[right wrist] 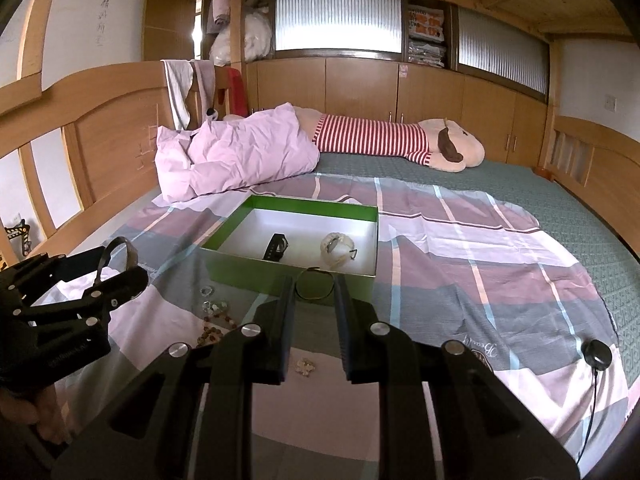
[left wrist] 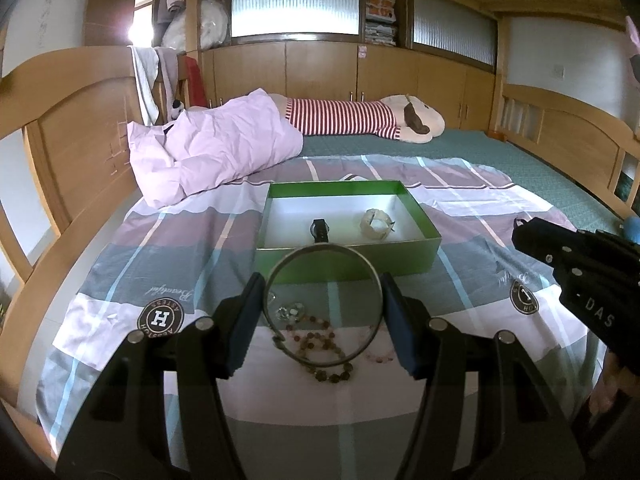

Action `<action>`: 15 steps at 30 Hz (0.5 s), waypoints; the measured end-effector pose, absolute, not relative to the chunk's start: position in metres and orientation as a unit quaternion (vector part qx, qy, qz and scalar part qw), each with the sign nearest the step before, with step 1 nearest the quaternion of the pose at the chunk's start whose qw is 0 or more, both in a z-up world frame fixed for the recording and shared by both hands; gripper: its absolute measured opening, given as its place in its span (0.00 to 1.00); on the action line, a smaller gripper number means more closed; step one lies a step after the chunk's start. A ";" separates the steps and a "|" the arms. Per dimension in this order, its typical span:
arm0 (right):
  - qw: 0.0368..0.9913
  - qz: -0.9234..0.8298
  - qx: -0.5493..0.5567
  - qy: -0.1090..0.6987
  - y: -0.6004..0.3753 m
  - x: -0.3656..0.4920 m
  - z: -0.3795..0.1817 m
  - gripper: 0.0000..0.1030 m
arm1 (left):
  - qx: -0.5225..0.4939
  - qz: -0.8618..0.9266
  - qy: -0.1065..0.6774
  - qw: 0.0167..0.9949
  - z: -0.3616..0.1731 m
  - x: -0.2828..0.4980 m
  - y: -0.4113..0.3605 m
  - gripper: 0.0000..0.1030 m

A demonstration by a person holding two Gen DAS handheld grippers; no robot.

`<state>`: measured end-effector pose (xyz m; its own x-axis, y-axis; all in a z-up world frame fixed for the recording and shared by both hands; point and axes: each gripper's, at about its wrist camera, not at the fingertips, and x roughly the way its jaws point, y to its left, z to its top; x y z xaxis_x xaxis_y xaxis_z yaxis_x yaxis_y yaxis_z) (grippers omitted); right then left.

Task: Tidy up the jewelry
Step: 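Hold the metal bangle in the left tool while the right tool lifts the hair tie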

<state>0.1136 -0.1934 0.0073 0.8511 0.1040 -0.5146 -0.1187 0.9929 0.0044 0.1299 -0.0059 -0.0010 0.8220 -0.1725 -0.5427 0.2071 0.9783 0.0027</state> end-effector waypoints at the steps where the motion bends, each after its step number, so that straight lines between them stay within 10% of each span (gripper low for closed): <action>1: 0.962 0.058 -0.014 0.267 -0.193 0.114 0.007 0.19 | 0.030 -0.099 0.281 0.954 -0.001 0.130 -0.006 0.56; 15: 0.962 0.057 -0.014 0.267 -0.194 0.115 0.007 0.19 | 0.032 -0.100 0.281 0.954 -0.002 0.130 -0.005 0.56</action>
<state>0.1145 -0.1940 0.0069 0.8514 0.1025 -0.5145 -0.1179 0.9930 0.0028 0.1297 -0.0051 -0.0015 0.8218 -0.1733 -0.5428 0.2095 0.9778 0.0049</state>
